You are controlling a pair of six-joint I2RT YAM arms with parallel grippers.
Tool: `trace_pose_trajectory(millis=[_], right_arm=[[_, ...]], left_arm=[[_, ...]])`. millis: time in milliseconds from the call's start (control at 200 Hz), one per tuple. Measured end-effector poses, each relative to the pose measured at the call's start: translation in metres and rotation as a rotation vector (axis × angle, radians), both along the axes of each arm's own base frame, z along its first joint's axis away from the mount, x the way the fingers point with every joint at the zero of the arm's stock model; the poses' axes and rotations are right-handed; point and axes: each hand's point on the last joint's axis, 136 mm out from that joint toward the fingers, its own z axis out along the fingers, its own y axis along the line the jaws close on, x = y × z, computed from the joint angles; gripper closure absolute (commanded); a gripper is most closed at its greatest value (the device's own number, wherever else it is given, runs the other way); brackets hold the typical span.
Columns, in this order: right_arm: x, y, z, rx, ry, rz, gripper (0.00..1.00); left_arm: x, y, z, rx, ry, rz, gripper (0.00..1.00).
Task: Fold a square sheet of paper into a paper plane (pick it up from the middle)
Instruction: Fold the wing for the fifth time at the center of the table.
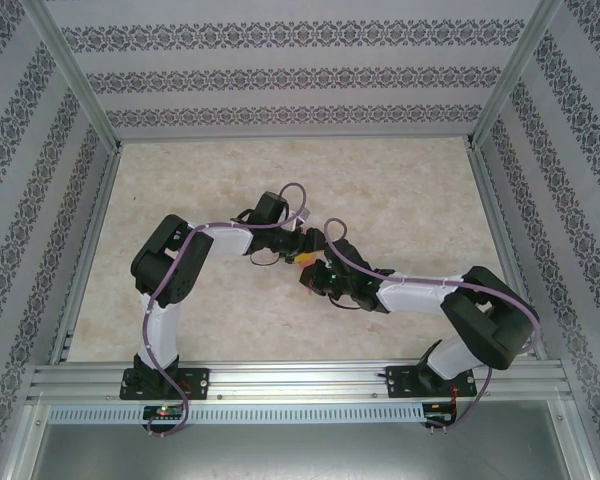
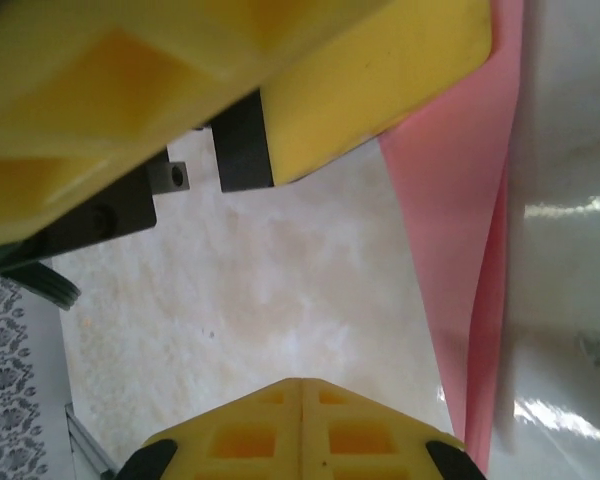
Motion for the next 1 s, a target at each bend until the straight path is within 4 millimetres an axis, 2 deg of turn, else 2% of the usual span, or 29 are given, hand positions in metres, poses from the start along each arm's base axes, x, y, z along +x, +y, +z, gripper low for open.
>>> trace_pose_trajectory(millis=[355,460,639,999], right_arm=[[0.017,0.001,-0.007,-0.019,-0.056,-0.046,0.96],[0.015,-0.001,-0.009,0.006,-0.069,-0.054,0.97],[-0.001,-0.016,-0.031,-0.020,-0.011,-0.068,1.00],[0.000,-0.014,-0.015,0.036,-0.036,-0.084,1.00]], left_arm=[[0.009,0.003,-0.001,0.019,0.003,0.041,0.22],[0.008,0.003,-0.001,0.017,-0.007,0.032,0.22],[0.008,0.002,-0.001,0.017,-0.013,0.028,0.23],[0.008,0.002,-0.001,0.017,-0.013,0.028,0.23]])
